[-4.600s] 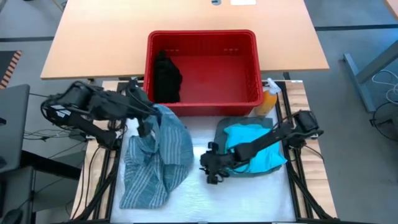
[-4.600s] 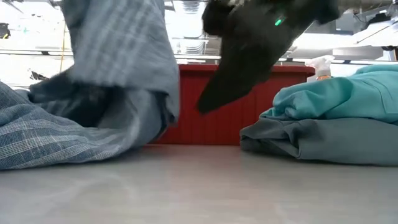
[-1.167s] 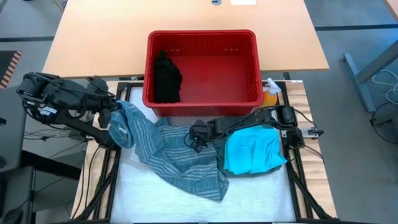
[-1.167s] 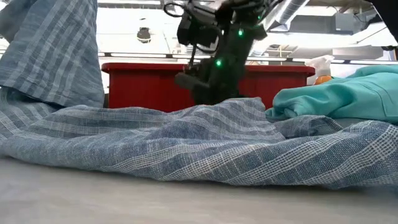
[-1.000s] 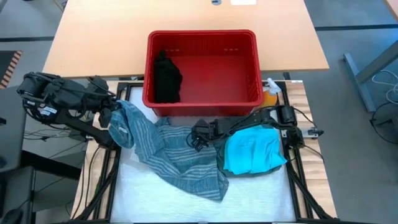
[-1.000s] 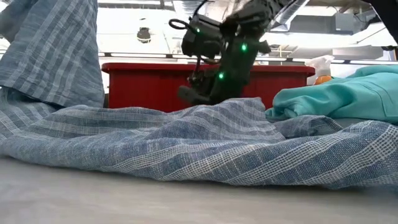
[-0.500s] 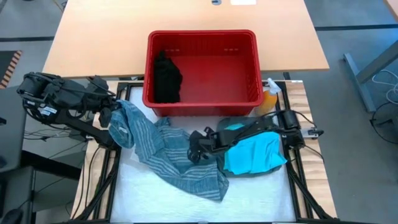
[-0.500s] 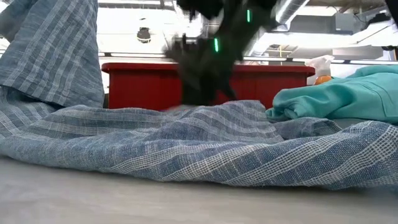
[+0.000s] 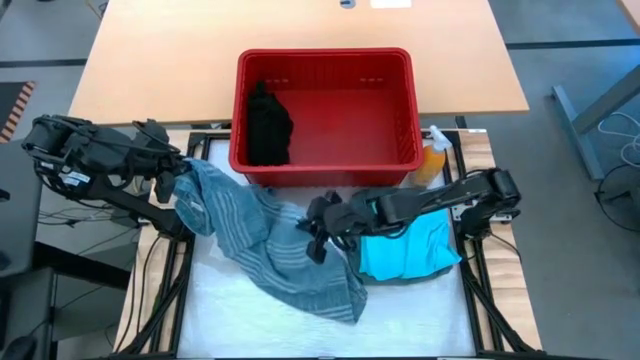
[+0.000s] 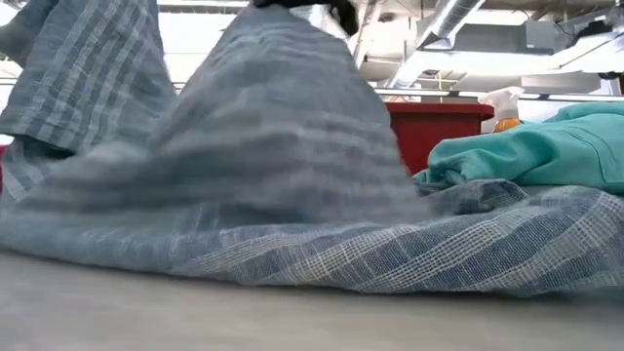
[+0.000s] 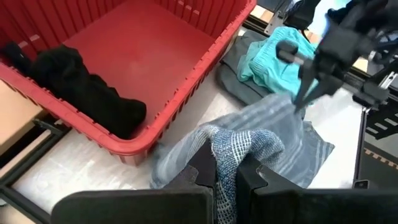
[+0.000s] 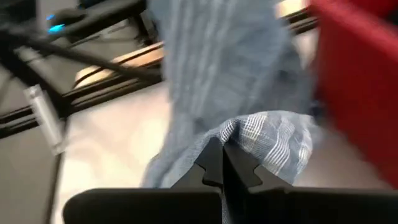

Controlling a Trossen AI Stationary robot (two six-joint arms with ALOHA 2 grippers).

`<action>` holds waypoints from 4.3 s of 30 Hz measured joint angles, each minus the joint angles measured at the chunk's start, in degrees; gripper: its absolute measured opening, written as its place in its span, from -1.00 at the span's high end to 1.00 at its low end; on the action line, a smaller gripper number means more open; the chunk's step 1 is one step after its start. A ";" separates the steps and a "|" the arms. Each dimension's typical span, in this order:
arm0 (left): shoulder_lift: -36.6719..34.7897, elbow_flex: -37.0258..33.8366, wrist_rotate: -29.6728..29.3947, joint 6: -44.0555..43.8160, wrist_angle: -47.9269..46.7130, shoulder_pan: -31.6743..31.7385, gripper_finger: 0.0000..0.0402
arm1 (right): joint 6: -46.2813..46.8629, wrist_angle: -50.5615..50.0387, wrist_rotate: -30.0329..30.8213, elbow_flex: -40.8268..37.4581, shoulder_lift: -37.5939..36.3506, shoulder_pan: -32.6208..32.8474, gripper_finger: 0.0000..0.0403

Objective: Fold Laundry from Bin
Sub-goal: Fold the blue shirt

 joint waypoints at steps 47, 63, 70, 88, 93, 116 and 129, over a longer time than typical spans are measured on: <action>1.72 -2.84 17.19 8.20 -0.08 -0.90 1.00 | 33.70 1.92 -5.45 -0.04 8.05 26.70 0.91; -4.01 -22.16 22.31 -3.25 0.01 -0.87 1.00 | 2.15 -10.06 -22.56 -0.09 2.72 6.34 0.66; -8.53 -24.57 17.75 -11.15 -0.05 -0.87 1.00 | 3.92 -31.88 -30.57 -0.20 2.63 0.96 0.65; -14.20 -24.55 11.93 -14.49 -0.04 -0.87 1.00 | 36.95 14.20 -22.60 -33.30 -11.03 13.50 0.64; -13.40 -24.55 12.25 -12.08 -0.02 -0.87 1.00 | 50.24 14.91 -10.60 -33.35 -8.66 20.33 0.63; -10.78 -24.52 14.27 -5.16 0.02 -0.87 1.00 | 76.26 14.92 3.48 -33.05 -0.40 27.29 -0.29; -10.75 -24.52 13.31 -6.15 2.80 -0.87 1.00 | 72.62 16.83 3.92 -33.05 0.27 24.87 -0.29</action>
